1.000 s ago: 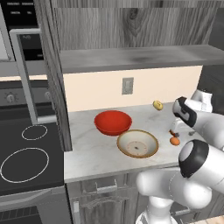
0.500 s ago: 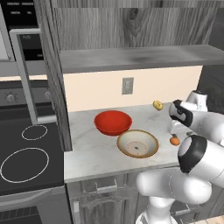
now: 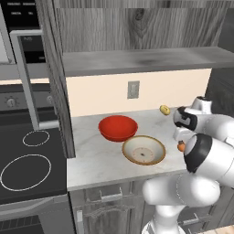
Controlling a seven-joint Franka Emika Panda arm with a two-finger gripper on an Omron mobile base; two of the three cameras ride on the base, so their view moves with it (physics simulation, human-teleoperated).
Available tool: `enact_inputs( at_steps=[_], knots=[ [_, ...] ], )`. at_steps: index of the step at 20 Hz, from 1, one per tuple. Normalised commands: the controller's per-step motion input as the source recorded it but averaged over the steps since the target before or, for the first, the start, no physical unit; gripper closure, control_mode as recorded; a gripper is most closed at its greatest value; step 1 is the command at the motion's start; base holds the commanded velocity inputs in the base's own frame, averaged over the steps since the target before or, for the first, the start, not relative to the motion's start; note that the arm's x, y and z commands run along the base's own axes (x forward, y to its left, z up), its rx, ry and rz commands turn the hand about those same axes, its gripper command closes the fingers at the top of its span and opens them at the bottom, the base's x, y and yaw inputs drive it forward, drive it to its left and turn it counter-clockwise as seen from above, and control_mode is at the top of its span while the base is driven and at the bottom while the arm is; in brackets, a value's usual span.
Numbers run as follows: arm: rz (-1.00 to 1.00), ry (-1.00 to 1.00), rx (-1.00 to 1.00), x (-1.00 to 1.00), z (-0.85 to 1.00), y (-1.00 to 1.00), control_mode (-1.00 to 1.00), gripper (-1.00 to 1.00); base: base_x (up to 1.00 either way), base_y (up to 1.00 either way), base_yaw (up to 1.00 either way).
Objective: Pick both bowls and place them on the counter. Then place the egg in one bowl and place the chicken drumstick in the other bowl.
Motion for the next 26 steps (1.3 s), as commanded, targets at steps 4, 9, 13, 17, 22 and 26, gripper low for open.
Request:
enact_inputs(
  at_steps=[4,9,13,17,22,26],
  knots=[
    [-0.01,0.0,-0.03,0.09,-0.16,-0.04,-1.0,-1.0,0.0,0.0,0.0],
    [-0.01,0.0,-0.04,0.09,-0.18,-0.03,-1.0,-1.0,0.0,0.0,0.0],
    [-0.01,-0.05,-0.04,0.05,-0.14,-0.03,-1.0,-1.0,0.0,0.0,0.0],
    [-0.03,-0.06,0.0,0.07,-0.1,0.0,-1.0,-1.0,0.0,0.0,0.0],
    [-0.03,-0.01,0.0,0.0,-0.1,0.0,-1.0,-1.0,0.0,0.0,0.0],
    [-0.05,0.0,0.0,0.0,-0.11,0.0,-1.0,-1.0,0.0,0.0,0.0]
  ],
)
